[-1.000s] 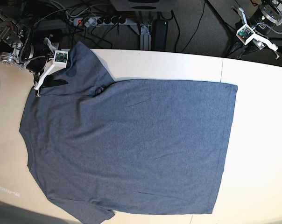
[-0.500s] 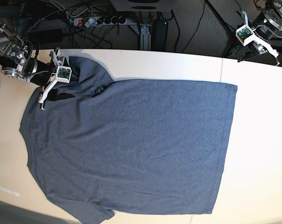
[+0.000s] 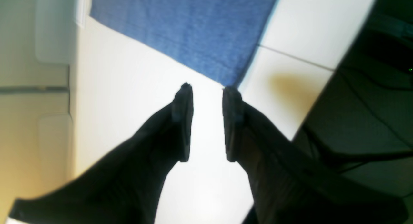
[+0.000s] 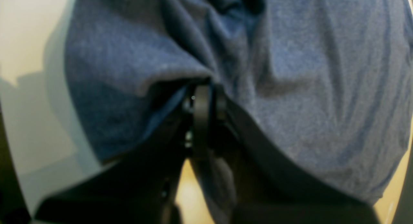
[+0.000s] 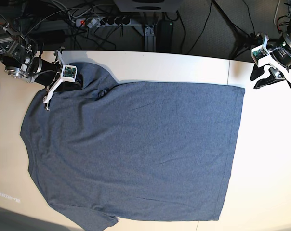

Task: Fold the T-shirt properly
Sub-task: 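Move the left gripper down and grasp the opposite shoulder corner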

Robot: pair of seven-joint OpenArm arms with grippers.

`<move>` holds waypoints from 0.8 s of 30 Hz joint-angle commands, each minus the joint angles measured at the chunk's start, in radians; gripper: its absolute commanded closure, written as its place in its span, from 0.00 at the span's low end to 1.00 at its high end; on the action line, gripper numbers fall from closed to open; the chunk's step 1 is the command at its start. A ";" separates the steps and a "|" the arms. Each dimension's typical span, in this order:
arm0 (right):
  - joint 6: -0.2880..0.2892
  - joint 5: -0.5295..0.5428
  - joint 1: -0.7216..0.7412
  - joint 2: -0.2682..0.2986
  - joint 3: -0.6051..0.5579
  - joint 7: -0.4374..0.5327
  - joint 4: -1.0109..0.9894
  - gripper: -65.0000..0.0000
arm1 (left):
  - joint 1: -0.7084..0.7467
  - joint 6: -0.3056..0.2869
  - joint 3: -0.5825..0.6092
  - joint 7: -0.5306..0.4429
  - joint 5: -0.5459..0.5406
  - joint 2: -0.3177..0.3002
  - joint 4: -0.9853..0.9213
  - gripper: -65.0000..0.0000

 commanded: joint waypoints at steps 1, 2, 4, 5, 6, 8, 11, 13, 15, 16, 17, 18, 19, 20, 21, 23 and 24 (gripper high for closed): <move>0.102 -0.051 -0.018 0.011 -0.018 -0.138 -0.032 1.00 | -0.004 0.003 -0.001 -0.009 0.005 -0.024 0.014 0.70; 0.102 -0.051 -0.018 0.011 -0.018 -0.138 -0.032 1.00 | -0.010 -0.005 0.004 -0.013 0.006 -0.034 0.014 0.69; 0.102 -0.051 -0.018 0.011 -0.018 -0.138 -0.032 1.00 | -0.023 -0.017 0.018 -0.017 0.005 -0.043 0.014 0.63; 0.102 -0.051 -0.018 0.011 -0.018 -0.139 -0.032 1.00 | -0.031 -0.027 0.029 -0.031 0.005 -0.044 0.014 0.60; 0.102 -0.051 -0.018 0.011 -0.018 -0.139 -0.032 1.00 | -0.040 -0.039 0.044 -0.041 0.005 -0.045 0.013 0.59; 0.102 -0.051 -0.018 0.011 -0.018 -0.139 -0.032 1.00 | -0.071 -0.046 0.088 -0.045 0.005 -0.045 0.013 0.59; 0.102 -0.051 -0.018 0.012 -0.018 -0.139 -0.033 1.00 | -0.134 -0.047 0.175 -0.037 0.006 -0.045 0.001 0.59; 0.102 -0.051 -0.018 0.012 -0.018 -0.139 -0.033 1.00 | -0.184 -0.047 0.241 -0.037 0.024 -0.045 -0.024 0.59; 0.102 -0.051 -0.018 0.011 -0.018 -0.139 -0.033 1.00 | -0.246 -0.044 0.310 -0.037 0.054 -0.045 -0.061 0.59; 0.102 -0.051 -0.018 0.011 -0.018 -0.139 -0.033 1.00 | -0.278 -0.044 0.343 -0.037 0.058 -0.045 -0.083 0.59; 0.102 -0.051 -0.018 0.011 -0.018 -0.139 -0.033 1.00 | -0.311 -0.044 0.377 -0.037 0.057 -0.045 -0.105 0.59; 0.102 -0.051 -0.018 0.011 -0.018 -0.139 -0.033 1.00 | -0.343 -0.044 0.410 -0.037 0.057 -0.045 -0.127 0.59; 0.102 -0.051 -0.018 0.011 -0.018 -0.139 -0.033 1.00 | -0.375 -0.044 0.443 -0.034 0.058 -0.045 -0.148 0.59; 0.102 -0.051 -0.018 0.012 -0.018 -0.139 -0.033 1.00 | -0.405 -0.044 0.475 -0.029 0.058 -0.045 -0.167 0.59; 0.102 -0.051 -0.018 0.012 -0.018 -0.139 -0.033 1.00 | -0.434 -0.044 0.503 -0.023 0.060 -0.045 -0.185 0.59; 0.102 -0.051 -0.018 0.012 -0.018 -0.139 -0.033 1.00 | -0.486 -0.044 0.550 -0.014 0.073 -0.045 -0.220 0.59; 0.102 -0.051 -0.018 0.012 -0.018 -0.139 -0.033 1.00 | -0.509 -0.044 0.571 -0.014 0.072 -0.048 -0.237 0.59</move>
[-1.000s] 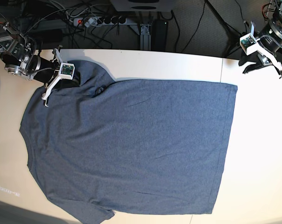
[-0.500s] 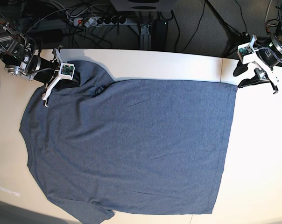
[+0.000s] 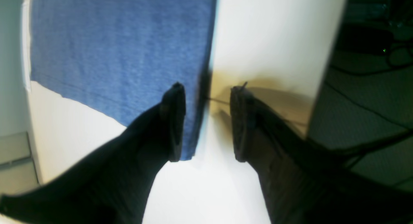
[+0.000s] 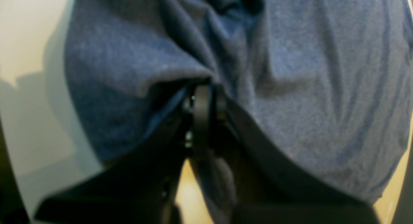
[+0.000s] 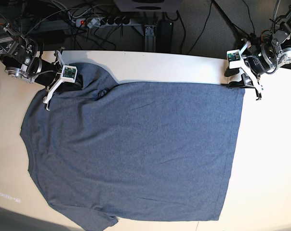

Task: Fold the T-shirt properly
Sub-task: 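Move the left gripper down and grasp the opposite shoulder corner, then lift both shoulder corners and pull them apart to stretch the collar edge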

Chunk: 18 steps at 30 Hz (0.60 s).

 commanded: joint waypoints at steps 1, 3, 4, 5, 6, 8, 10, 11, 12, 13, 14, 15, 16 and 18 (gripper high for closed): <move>0.103 -0.051 -0.018 0.014 -0.018 -0.140 -0.030 1.00 | -0.027 0.000 0.011 -0.002 -0.002 -0.024 -0.005 0.59; 0.103 -0.051 -0.018 0.014 -0.018 -0.140 -0.030 1.00 | -0.063 -0.017 0.057 -0.002 0.003 -0.029 -0.036 0.59; 0.103 -0.052 -0.018 0.014 -0.018 -0.141 -0.030 1.00 | -0.081 -0.023 0.080 -0.003 0.010 -0.030 -0.054 0.59; 0.103 -0.051 -0.018 0.014 -0.018 -0.141 -0.030 1.00 | -0.099 -0.022 0.105 -0.002 0.017 -0.030 -0.071 0.59; 0.103 -0.051 -0.018 0.014 -0.018 -0.141 -0.030 1.00 | -0.118 -0.022 0.128 -0.002 0.024 -0.030 -0.089 0.59; 0.103 -0.052 -0.018 0.014 -0.018 -0.141 -0.030 1.00 | -0.160 -0.022 0.175 -0.002 0.024 -0.030 -0.123 0.59; 0.103 -0.052 -0.018 0.014 -0.018 -0.141 -0.030 1.00 | -0.198 -0.022 0.219 -0.002 0.024 -0.030 -0.151 0.59; 0.103 -0.051 -0.018 0.014 -0.018 -0.141 -0.030 1.00 | -0.216 -0.022 0.239 -0.002 0.024 -0.030 -0.162 0.59; 0.103 -0.051 -0.018 0.014 -0.018 -0.141 -0.030 1.00 | -0.233 -0.022 0.258 -0.002 0.024 -0.029 -0.172 0.59; 0.103 -0.051 -0.018 0.014 -0.018 -0.141 -0.030 1.00 | -0.249 -0.023 0.278 -0.002 0.024 -0.029 -0.181 0.59; 0.103 -0.052 -0.018 0.014 -0.018 -0.141 -0.030 1.00 | -0.266 -0.023 0.299 0.002 0.024 -0.029 -0.190 0.59; 0.103 -0.051 -0.018 0.014 -0.018 -0.141 -0.030 1.00 | -0.283 -0.033 0.320 0.010 0.026 -0.029 -0.197 0.59; 0.103 -0.051 -0.018 0.014 -0.018 -0.140 -0.030 1.00 | -0.299 -0.051 0.340 0.013 0.033 -0.029 -0.204 0.59; 0.103 -0.051 -0.018 0.014 -0.018 -0.140 -0.030 1.00 | -0.321 -0.083 0.373 0.012 0.051 -0.030 -0.218 0.65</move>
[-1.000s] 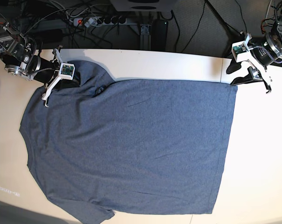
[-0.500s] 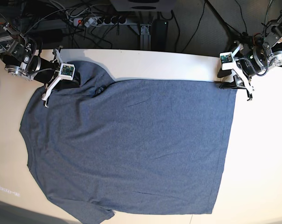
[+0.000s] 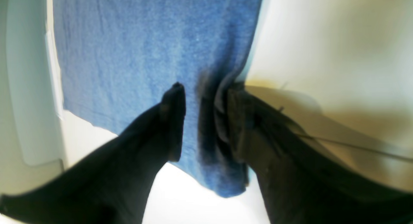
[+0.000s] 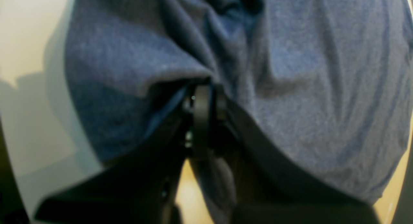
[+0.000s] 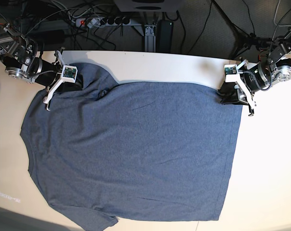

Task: Fold the T-shirt properly
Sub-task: 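Lift both shoulder corners and pull them apart to stretch the collar edge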

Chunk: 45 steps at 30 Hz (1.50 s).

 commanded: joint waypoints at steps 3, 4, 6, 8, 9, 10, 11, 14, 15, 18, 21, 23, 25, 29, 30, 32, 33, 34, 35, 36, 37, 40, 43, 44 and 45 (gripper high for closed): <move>0.103 -0.051 -0.018 0.015 -0.018 -0.138 -0.029 1.00 | 0.006 -0.086 0.033 0.058 0.025 -0.016 -0.026 0.88; 0.103 -0.047 -0.018 0.015 -0.018 -0.138 -0.029 1.00 | 0.006 -0.085 0.033 0.058 0.025 -0.016 -0.027 0.96; 0.103 -0.010 -0.018 0.015 -0.018 -0.138 -0.029 1.00 | 0.006 -0.085 0.033 0.059 0.025 -0.017 -0.027 1.00; 0.104 0.021 -0.018 0.016 -0.018 -0.139 -0.029 1.00 | 0.006 -0.084 0.033 0.058 0.026 -0.024 -0.027 1.00; 0.104 0.028 -0.018 0.015 -0.018 -0.139 -0.030 1.00 | 0.005 -0.084 0.033 0.058 0.026 -0.028 -0.027 1.00; 0.104 0.028 -0.019 0.016 -0.018 -0.139 -0.031 1.00 | 0.005 -0.085 0.033 0.058 0.026 -0.032 -0.027 1.00; 0.104 0.027 -0.021 0.016 -0.018 -0.139 -0.031 1.00 | 0.005 -0.085 0.033 0.059 0.026 -0.035 -0.027 1.00; 0.104 0.043 -0.021 0.015 -0.018 -0.139 -0.031 1.00 | 0.005 -0.085 0.033 0.059 0.025 -0.037 -0.027 1.00; 0.104 0.058 -0.021 0.015 -0.018 -0.139 -0.030 1.00 | 0.006 -0.085 0.033 0.059 0.025 -0.038 -0.027 1.00; 0.104 0.097 -0.021 0.015 -0.018 -0.159 -0.025 1.00 | 0.005 -0.085 0.032 0.059 0.026 -0.048 -0.027 1.00; 0.104 0.150 -0.021 0.019 -0.017 -0.226 -0.014 1.00 | 0.006 -0.086 0.028 0.074 0.025 -0.067 -0.023 1.00; 0.104 0.170 -0.025 0.028 -0.014 -0.232 -0.008 1.00 | 0.006 -0.086 0.028 0.098 0.025 -0.079 -0.008 1.00; 0.104 0.172 -0.026 0.038 -0.011 -0.232 0.006 1.00 | 0.006 -0.086 0.028 0.107 0.025 -0.096 0.021 1.00; 0.105 0.205 -0.026 0.063 0.014 -0.245 0.058 1.00 | 0.006 -0.086 0.028 0.140 0.025 -0.131 0.089 1.00; 0.105 0.217 -0.026 0.068 0.026 -0.257 0.072 1.00 | 0.005 -0.085 0.028 0.157 0.025 -0.137 0.102 1.00; 0.106 0.240 -0.026 0.079 0.056 -0.271 0.097 1.00 | 0.005 -0.086 0.027 0.176 0.026 -0.151 0.127 1.00; 0.109 0.249 -0.026 0.088 0.072 -0.271 0.108 1.00 | 0.005 -0.086 0.021 0.182 0.025 -0.156 0.138 1.00; 0.109 0.256 -0.026 0.093 0.089 -0.275 0.119 1.00 | 0.005 -0.086 0.013 0.183 0.025 -0.161 0.148 1.00; 0.109 0.266 -0.026 0.101 0.106 -0.278 0.130 1.00 | 0.005 -0.086 0.001 0.184 0.025 -0.166 0.157 1.00; 0.109 0.276 -0.026 0.109 0.122 -0.278 0.142 1.00 | 0.005 -0.086 -0.015 0.185 0.025 -0.169 0.164 1.00; 0.110 0.287 -0.026 0.116 0.138 -0.281 0.152 1.00 | 0.005 -0.086 -0.035 0.185 0.023 -0.169 0.171 1.00; 0.113 0.300 -0.026 0.123 0.190 -0.282 0.167 1.00 | 0.005 -0.131 -0.109 0.173 -0.021 -0.169 0.183 1.00; 0.135 0.333 -0.023 0.123 0.232 -0.282 0.169 1.00 | 0.005 -0.268 -0.196 0.117 -0.116 -0.169 0.185 1.00; 0.139 0.335 -0.023 0.123 0.243 -0.282 0.169 1.00 | 0.005 -0.301 -0.222 0.100 -0.141 -0.169 0.185 1.00; 0.146 0.335 -0.023 0.123 0.249 -0.282 0.169 1.00 | 0.005 -0.317 -0.246 0.089 -0.166 -0.169 0.185 1.00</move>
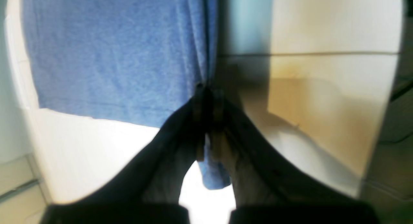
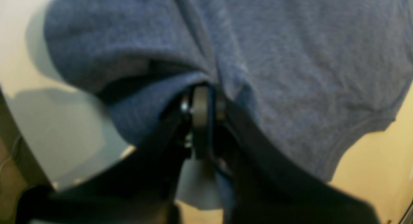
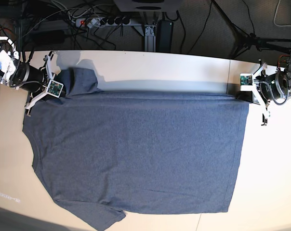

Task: Fold the T-shirt properly
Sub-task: 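Lift both shoulder corners and pull them apart to stretch the collar edge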

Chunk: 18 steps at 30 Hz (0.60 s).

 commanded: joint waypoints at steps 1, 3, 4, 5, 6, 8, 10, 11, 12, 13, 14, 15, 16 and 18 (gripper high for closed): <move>0.106 -0.007 0.010 0.031 0.019 -0.018 0.006 1.00 | -0.014 -0.014 -0.037 0.013 -0.013 -0.030 0.005 1.00; 0.106 -0.007 0.013 0.031 0.019 -0.018 0.006 1.00 | -0.014 -0.014 -0.074 0.013 -0.037 -0.029 0.005 1.00; 0.106 -0.007 0.014 0.030 0.019 -0.018 0.006 1.00 | -0.014 -0.014 -0.087 0.013 -0.039 -0.028 0.005 1.00; 0.106 -0.006 0.020 0.029 0.019 -0.018 0.006 1.00 | -0.014 -0.014 -0.096 0.014 -0.039 -0.027 0.005 1.00; 0.106 -0.006 0.029 0.027 0.019 -0.018 0.006 1.00 | -0.014 -0.014 -0.097 0.015 -0.037 -0.027 0.005 1.00; 0.106 -0.006 0.053 0.026 0.019 -0.031 0.006 1.00 | -0.016 -0.014 -0.097 0.021 -0.032 -0.023 0.005 1.00; 0.106 0.011 0.085 0.025 0.019 -0.047 0.005 1.00 | -0.016 -0.014 -0.097 0.025 -0.024 -0.018 0.005 1.00; 0.107 0.029 0.101 0.026 0.019 -0.051 0.005 1.00 | -0.016 -0.014 -0.097 0.025 -0.023 -0.018 0.005 1.00; 0.108 0.044 0.115 0.025 0.019 -0.055 0.005 1.00 | -0.016 -0.014 -0.097 0.025 -0.023 -0.018 0.004 1.00; 0.114 0.050 0.129 0.025 0.019 -0.055 0.005 1.00 | -0.016 -0.014 -0.097 0.029 -0.023 -0.019 0.002 1.00; 0.114 0.053 0.142 0.025 0.018 -0.055 0.005 1.00 | -0.016 -0.013 -0.097 0.032 -0.023 -0.019 -0.003 1.00; 0.115 0.053 0.153 0.026 0.018 -0.055 0.005 1.00 | -0.017 -0.014 -0.097 0.033 -0.023 -0.019 -0.011 1.00; 0.115 0.053 0.164 0.025 0.016 -0.055 0.004 1.00 | -0.017 -0.014 -0.097 0.033 -0.023 -0.018 -0.021 1.00; 0.115 0.053 0.179 0.026 0.015 -0.055 0.002 1.00 | -0.017 -0.014 -0.097 0.032 -0.024 -0.017 -0.038 1.00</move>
